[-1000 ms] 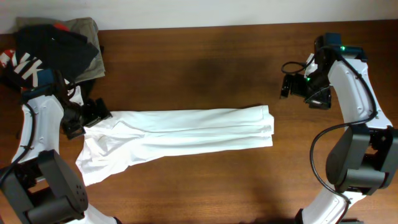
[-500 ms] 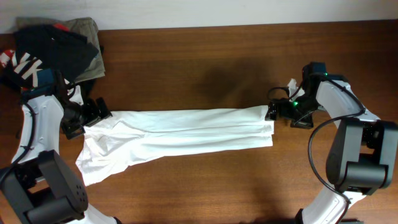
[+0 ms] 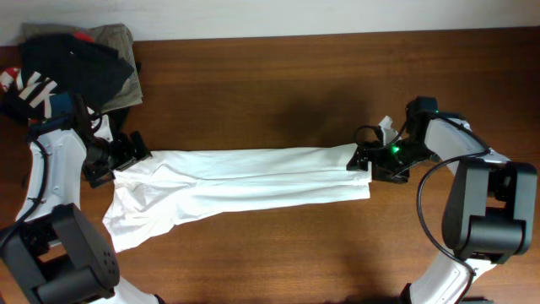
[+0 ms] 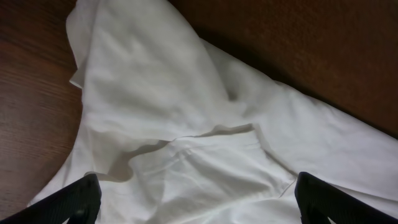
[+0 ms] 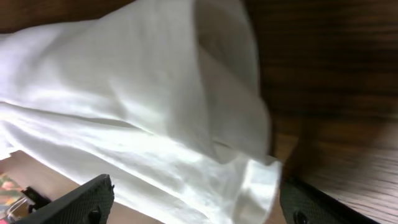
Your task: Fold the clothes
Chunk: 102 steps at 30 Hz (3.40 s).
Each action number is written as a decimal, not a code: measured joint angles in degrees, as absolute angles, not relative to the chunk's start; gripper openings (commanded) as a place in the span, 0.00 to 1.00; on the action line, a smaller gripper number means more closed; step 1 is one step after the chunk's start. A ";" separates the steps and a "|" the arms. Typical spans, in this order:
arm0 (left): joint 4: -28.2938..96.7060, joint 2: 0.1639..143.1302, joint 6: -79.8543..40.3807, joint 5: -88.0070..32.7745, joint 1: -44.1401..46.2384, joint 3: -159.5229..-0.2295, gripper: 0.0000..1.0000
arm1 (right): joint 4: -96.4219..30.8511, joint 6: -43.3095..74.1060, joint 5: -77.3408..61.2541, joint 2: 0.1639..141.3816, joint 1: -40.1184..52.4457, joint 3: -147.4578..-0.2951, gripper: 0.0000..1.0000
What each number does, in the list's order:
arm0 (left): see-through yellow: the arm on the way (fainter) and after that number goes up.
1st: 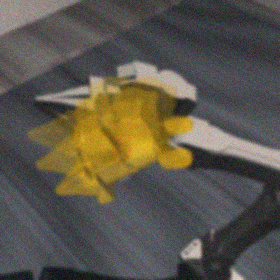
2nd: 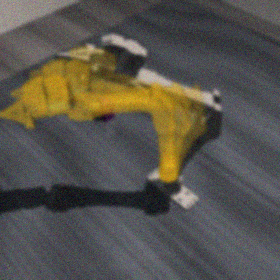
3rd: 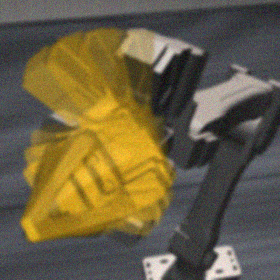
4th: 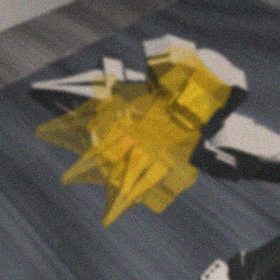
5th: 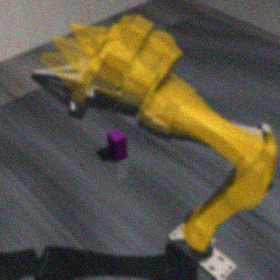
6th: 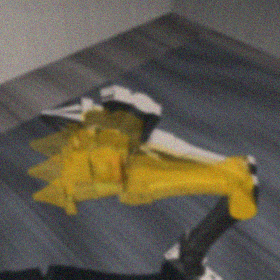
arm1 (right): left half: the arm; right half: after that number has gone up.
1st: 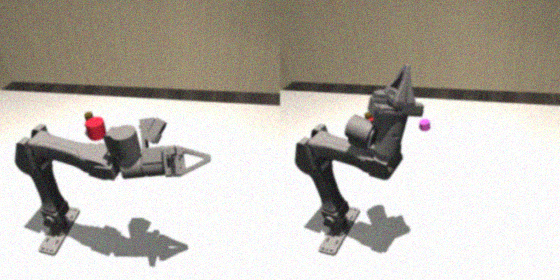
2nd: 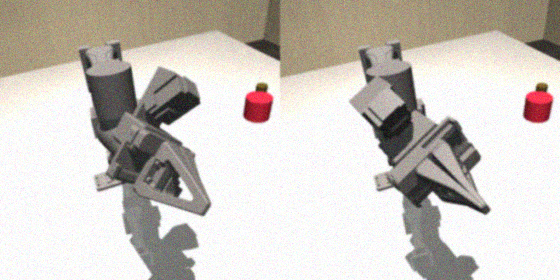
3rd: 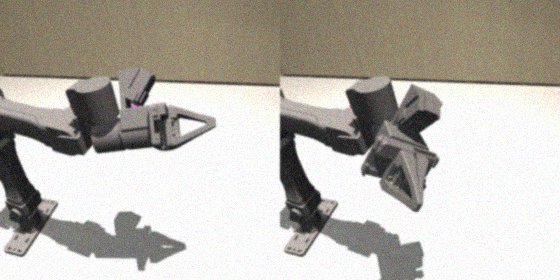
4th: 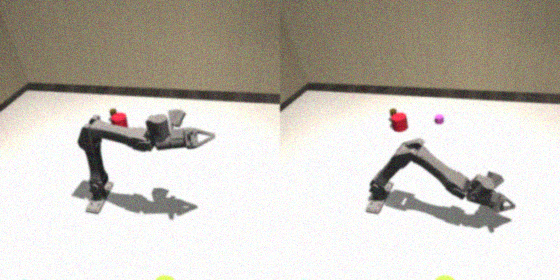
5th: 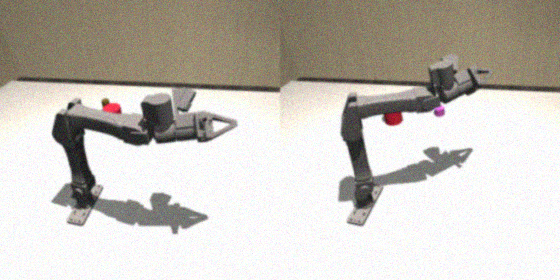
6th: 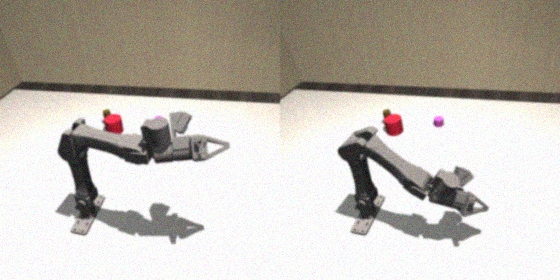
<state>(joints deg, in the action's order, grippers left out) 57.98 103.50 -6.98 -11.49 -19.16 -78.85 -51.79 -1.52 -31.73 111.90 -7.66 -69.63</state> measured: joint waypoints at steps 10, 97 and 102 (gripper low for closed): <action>57.98 103.50 -6.98 -11.51 -19.16 -78.85 0.99 | -50.19 -0.73 -32.45 113.67 -4.78 -68.27 0.04; 57.76 103.50 -6.98 -11.49 -19.16 -78.85 0.99 | -29.50 16.71 -44.56 128.22 32.38 -87.57 0.09; 57.78 103.50 -6.98 -11.49 -19.16 -78.85 0.99 | -39.44 14.35 -46.65 128.22 22.92 -94.76 0.10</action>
